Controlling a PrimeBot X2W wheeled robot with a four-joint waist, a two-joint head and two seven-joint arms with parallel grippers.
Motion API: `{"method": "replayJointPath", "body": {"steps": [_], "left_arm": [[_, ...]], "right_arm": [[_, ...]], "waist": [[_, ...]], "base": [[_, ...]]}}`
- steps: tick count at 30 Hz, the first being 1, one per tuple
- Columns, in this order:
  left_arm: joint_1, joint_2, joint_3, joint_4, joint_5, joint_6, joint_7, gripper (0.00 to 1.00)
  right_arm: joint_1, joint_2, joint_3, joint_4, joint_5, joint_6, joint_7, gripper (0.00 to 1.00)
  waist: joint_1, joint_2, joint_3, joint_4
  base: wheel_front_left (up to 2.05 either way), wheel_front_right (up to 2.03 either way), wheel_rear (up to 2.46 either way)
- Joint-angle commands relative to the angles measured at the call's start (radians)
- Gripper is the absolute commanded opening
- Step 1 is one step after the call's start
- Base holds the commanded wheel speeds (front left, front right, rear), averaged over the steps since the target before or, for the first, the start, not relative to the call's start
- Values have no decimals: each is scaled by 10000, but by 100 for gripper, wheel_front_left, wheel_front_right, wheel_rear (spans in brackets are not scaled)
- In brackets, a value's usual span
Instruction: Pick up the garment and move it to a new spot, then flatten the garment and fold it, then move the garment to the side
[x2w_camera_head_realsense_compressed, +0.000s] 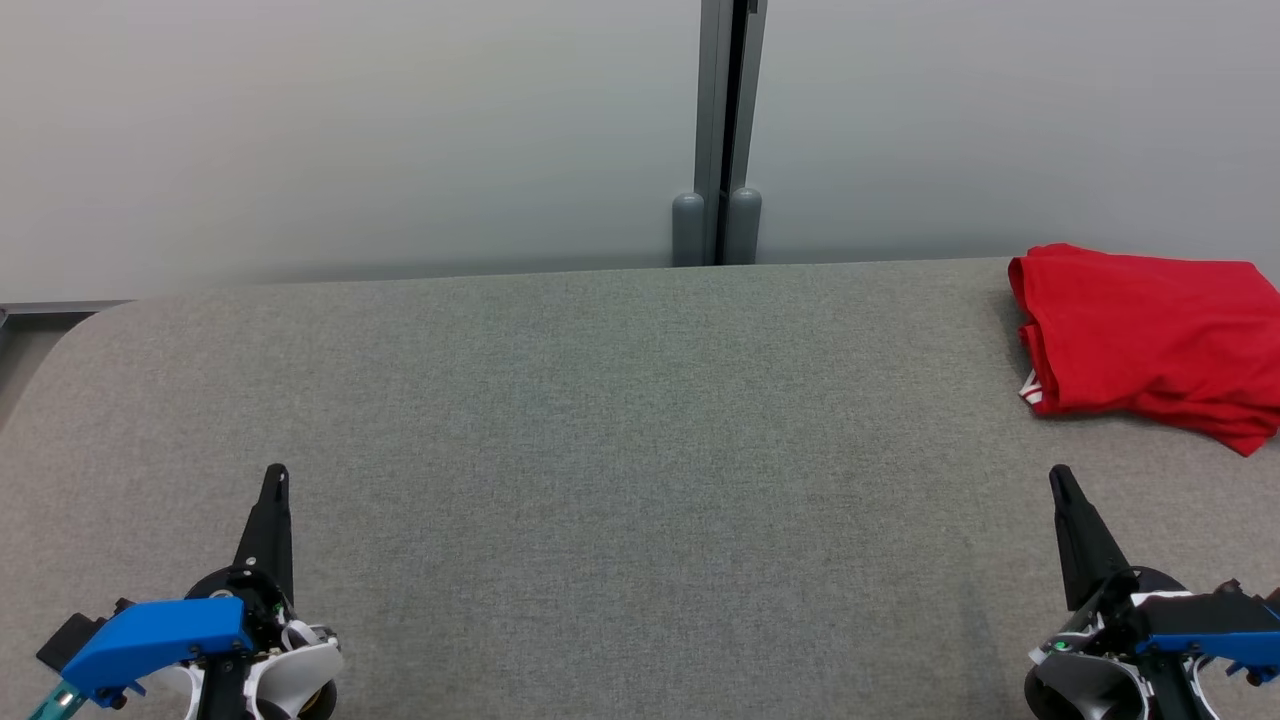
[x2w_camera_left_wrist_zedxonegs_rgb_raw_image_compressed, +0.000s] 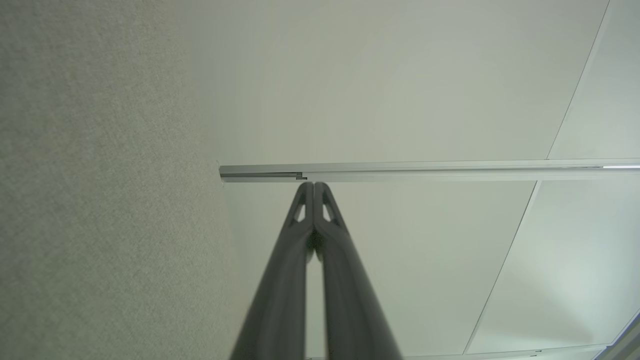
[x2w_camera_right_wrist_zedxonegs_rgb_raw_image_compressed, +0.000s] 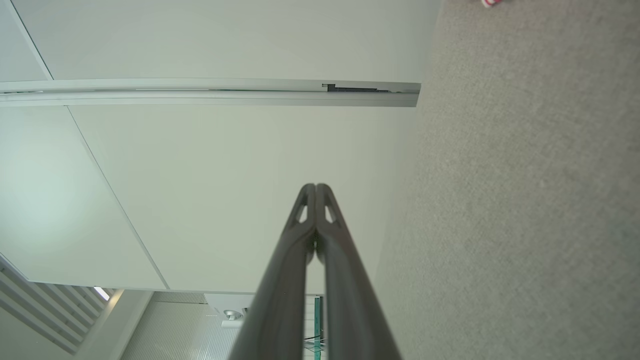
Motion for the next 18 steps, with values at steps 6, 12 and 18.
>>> {"method": "replayJointPath", "body": {"steps": [6,12,18], "left_arm": [[-106,-6,-14,-43,-30,-39,39,0],[-106,-6,-15,-44,-30,-39,39,0],[-106,-6,-16,-43,-31,-39,40,0]], "right_arm": [[-145,-69,-30,-39,29,4,25,0],[-144,-69,-30,-40,30,4,25,0],[-144,-69,-29,-40,30,4,25,0]], "waist": [[0,-1,0,0],[0,-1,0,0],[0,-1,0,0]], "base": [[0,0,0],[0,0,0],[0,0,0]]}}
